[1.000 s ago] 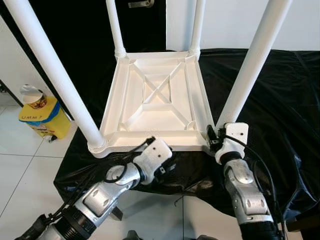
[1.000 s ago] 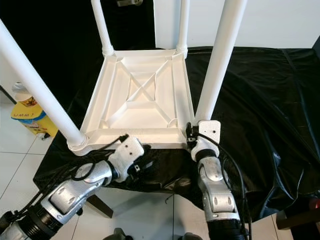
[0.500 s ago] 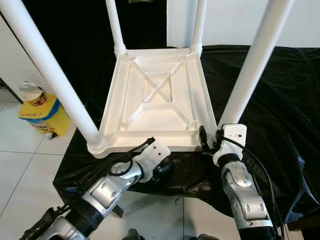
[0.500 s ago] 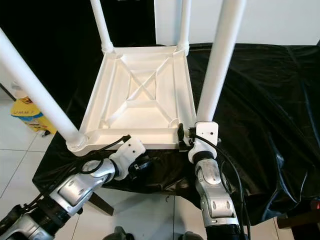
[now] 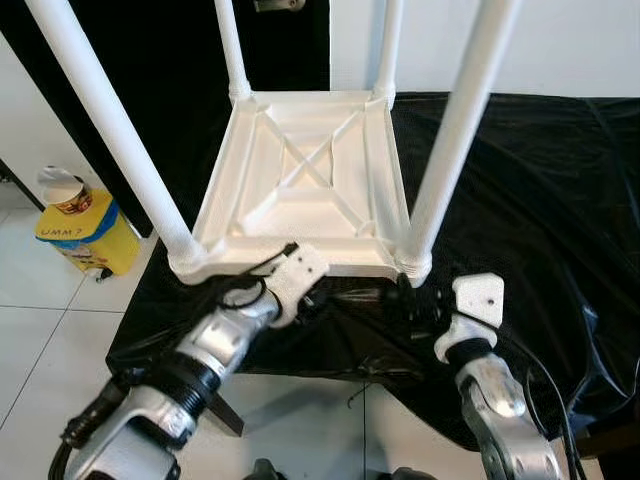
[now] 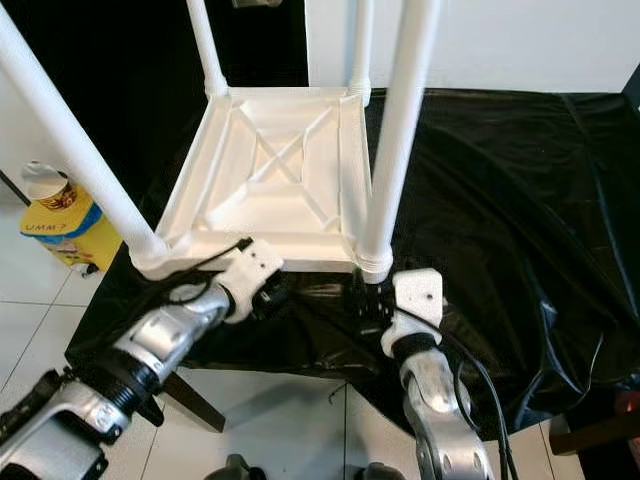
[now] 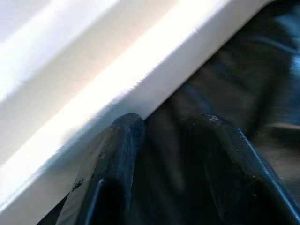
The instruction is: Building children table
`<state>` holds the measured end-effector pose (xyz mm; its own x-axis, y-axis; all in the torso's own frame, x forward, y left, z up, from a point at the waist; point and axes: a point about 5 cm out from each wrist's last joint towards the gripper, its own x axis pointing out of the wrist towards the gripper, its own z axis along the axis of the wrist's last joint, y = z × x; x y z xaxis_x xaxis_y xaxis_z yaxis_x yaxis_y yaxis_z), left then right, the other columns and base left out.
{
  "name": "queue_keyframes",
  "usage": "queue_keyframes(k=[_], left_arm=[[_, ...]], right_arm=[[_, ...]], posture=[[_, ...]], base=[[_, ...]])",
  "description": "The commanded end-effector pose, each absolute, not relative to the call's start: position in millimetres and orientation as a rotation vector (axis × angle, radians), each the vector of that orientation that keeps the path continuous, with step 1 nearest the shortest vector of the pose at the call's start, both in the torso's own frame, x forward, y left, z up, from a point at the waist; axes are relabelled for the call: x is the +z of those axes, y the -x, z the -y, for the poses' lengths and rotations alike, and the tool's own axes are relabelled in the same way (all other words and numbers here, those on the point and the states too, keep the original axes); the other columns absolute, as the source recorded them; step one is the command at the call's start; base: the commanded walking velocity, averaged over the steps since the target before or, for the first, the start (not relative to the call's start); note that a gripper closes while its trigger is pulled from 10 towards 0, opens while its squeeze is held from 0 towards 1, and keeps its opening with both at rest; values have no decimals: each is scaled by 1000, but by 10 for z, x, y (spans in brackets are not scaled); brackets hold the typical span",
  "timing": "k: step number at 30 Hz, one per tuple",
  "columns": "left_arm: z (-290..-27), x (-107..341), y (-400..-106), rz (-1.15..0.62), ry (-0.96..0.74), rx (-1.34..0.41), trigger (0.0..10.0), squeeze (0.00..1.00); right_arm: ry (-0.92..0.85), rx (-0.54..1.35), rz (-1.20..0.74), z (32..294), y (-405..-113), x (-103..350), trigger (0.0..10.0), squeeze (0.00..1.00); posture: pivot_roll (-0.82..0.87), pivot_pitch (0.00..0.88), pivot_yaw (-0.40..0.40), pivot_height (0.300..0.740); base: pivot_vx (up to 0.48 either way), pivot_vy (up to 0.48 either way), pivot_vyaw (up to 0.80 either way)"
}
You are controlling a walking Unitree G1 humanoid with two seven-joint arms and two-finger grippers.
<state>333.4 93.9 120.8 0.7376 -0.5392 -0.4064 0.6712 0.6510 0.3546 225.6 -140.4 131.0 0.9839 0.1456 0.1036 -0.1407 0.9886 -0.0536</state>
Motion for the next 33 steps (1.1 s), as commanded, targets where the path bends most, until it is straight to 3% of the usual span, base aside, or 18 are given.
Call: queue_keyframes(k=[1, 9, 12, 17, 21, 23, 24, 25, 26, 27, 28, 29, 30, 31, 33], left_arm=[[-1051, 1309, -3409, -234, -536, -637, 10000, 0], [-1011, 1303, -3357, -235, -532, -693, 10000, 0], [-825, 1304, -3198, -214, -464, -774, 10000, 0], [-764, 1316, -3132, -207, -422, -803, 10000, 0], [-594, 1455, -2871, -119, -250, -905, 10000, 0], [-594, 1455, -2871, -119, -250, -905, 10000, 0], [-554, 1525, -2774, -69, -203, -947, 10000, 0], [-526, 1598, -2676, -26, -145, -994, 10000, 0], [-526, 1598, -2676, -26, -145, -994, 10000, 0], [-511, 1671, -2593, 6, -72, -1038, 10000, 1000], [-508, 1721, -2538, 24, -18, -1065, 10000, 1000], [-522, 1780, -2500, 68, -55, -1072, 10000, 1000], [-522, 1780, -2500, 68, -55, -1072, 10000, 1000], [-548, 1827, -2477, 104, -98, -1070, 10000, 173], [-564, 1858, -2459, 125, -134, -1066, 10000, 173]], right_arm=[[51, 187, 107, 1421, -2152, 1313, 10000, 0], [80, 194, 100, 1500, -2088, 1306, 10000, 0], [100, 191, 122, 1482, -2208, 1342, 10000, 0], [97, 193, 132, 1454, -2262, 1361, 10000, 0], [69, 196, 183, 1286, -2523, 1485, 10000, 0], [69, 196, 183, 1286, -2523, 1485, 10000, 0], [60, 194, 200, 1227, -2601, 1538, 10000, 263], [58, 194, 219, 1181, -2665, 1595, 10000, 1000], [58, 194, 219, 1181, -2665, 1595, 10000, 1000], [53, 189, 235, 1144, -2727, 1647, 10000, 1000], [49, 187, 243, 1119, -2768, 1683, 10000, 1000], [38, 195, 253, 1087, -2833, 1737, 10000, 0], [38, 195, 253, 1087, -2833, 1737, 10000, 0], [31, 199, 264, 1058, -2906, 1795, 10000, 0], [28, 201, 271, 1040, -2957, 1835, 10000, 0]], posture=[[-18, 78, 52, 740], [-22, 80, 59, 740], [-15, 79, 59, 740], [-11, 79, 56, 740], [13, 77, 43, 740], [13, 77, 43, 740], [25, 76, 32, 740], [39, 76, 19, 740], [39, 76, 19, 740], [46, 75, 14, 740], [46, 75, 14, 740], [59, 74, 1, 740], [59, 74, 1, 740], [61, 74, 0, 740], [62, 73, -1, 740]], base=[[0, 0, 0], [0, 0, 0], [0, 0, 0], [0, 0, 0], [0, 0, 0], [0, 0, 0], [0, 0, 0], [0, 0, 0], [0, 0, 0], [0, 0, 0], [0, 0, 0], [0, 0, 0], [0, 0, 0], [0, 0, 0], [0, 0, 0]])
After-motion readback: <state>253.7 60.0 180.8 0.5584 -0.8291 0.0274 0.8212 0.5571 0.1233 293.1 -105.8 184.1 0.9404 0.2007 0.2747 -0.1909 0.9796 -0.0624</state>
